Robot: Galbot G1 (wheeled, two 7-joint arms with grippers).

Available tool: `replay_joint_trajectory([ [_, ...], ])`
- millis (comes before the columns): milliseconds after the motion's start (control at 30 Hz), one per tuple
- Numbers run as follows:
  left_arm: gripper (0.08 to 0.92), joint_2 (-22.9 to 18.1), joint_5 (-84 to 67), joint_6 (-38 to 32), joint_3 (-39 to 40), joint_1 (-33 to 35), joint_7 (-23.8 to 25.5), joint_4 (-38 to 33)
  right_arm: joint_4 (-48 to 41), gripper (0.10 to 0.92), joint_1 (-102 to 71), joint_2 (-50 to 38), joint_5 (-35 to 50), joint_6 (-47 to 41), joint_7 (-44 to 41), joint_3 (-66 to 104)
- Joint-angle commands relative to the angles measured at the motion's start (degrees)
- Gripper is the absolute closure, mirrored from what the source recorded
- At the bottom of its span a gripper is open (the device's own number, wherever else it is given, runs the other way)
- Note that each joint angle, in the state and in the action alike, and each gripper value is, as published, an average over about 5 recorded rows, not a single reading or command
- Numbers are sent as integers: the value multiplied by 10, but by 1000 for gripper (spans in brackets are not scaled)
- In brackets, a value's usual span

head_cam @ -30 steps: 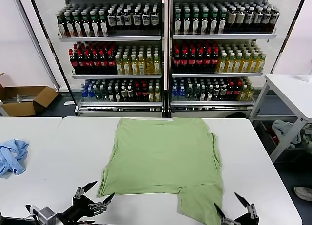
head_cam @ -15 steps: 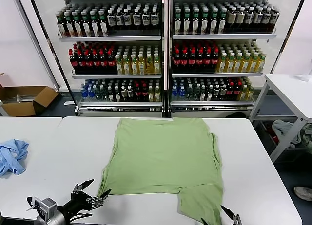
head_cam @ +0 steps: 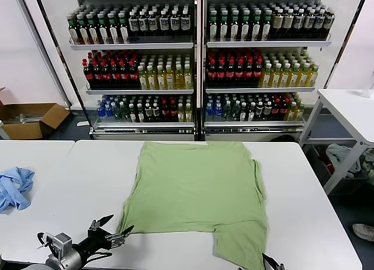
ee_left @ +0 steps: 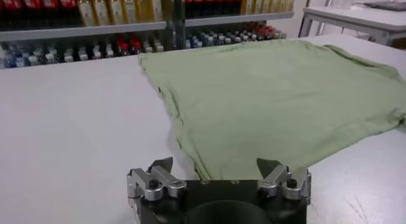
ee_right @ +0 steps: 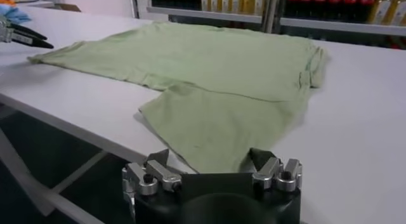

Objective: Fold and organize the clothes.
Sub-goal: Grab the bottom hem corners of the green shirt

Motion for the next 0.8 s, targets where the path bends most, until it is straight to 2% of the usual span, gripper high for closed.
replay_joint_trajectory([
  [33, 177, -1, 2, 1, 10, -12, 0, 16, -9, 257, 2, 0, -4, -11, 1, -9],
  [533, 185, -10, 13, -5, 22, -5, 14, 14, -11, 683, 2, 2, 6, -14, 1, -17],
  [800, 424, -14, 12, -12, 20, 3, 18, 4, 2, 898, -2, 4, 19, -8, -2, -11],
])
